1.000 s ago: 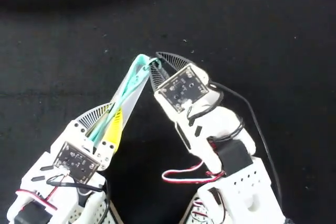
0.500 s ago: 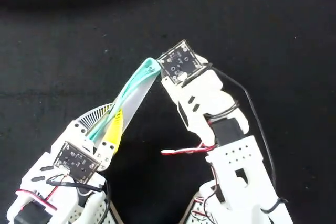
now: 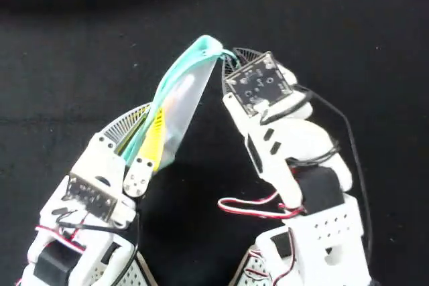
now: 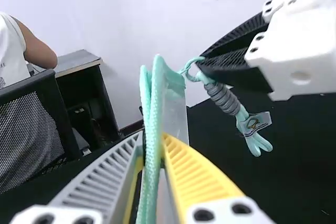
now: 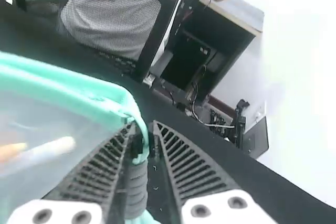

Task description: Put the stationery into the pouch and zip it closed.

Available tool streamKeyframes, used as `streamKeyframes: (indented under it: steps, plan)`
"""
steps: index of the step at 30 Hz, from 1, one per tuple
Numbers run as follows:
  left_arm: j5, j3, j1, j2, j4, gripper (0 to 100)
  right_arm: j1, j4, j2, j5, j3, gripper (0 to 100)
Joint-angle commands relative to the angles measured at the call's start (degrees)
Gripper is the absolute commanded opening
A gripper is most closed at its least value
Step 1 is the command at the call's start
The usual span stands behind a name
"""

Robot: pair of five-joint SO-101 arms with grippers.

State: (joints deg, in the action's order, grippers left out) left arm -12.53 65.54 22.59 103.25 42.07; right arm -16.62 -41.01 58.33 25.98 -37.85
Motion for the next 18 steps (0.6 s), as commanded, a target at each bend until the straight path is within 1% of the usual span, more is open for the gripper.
streamKeyframes:
  steps: [1,4,9,12,16,18]
  plan:
    - [2.3,2.1,-0.7,0.7,-3.8,3,-2.0,-2.5,1.4,0.1,5.2,1.2]
    - [4.9,8.0,-0.8,0.7,-3.6,3,-6.5,-3.9,1.3,0.1,4.2,1.2]
    - [4.8,14.1,-1.0,0.7,-2.8,3,-10.2,-4.0,1.4,0.1,1.3,1.2]
    - [4.8,12.7,-1.0,0.8,2.8,4,-10.8,-4.0,1.4,0.1,1.0,1.2]
    - [5.2,7.1,-1.0,0.8,12.9,12,-12.2,-3.7,1.3,0.1,1.1,1.2]
    - [5.2,3.6,-0.7,0.8,16.5,13,-13.4,-3.0,1.3,0.1,0.8,1.2]
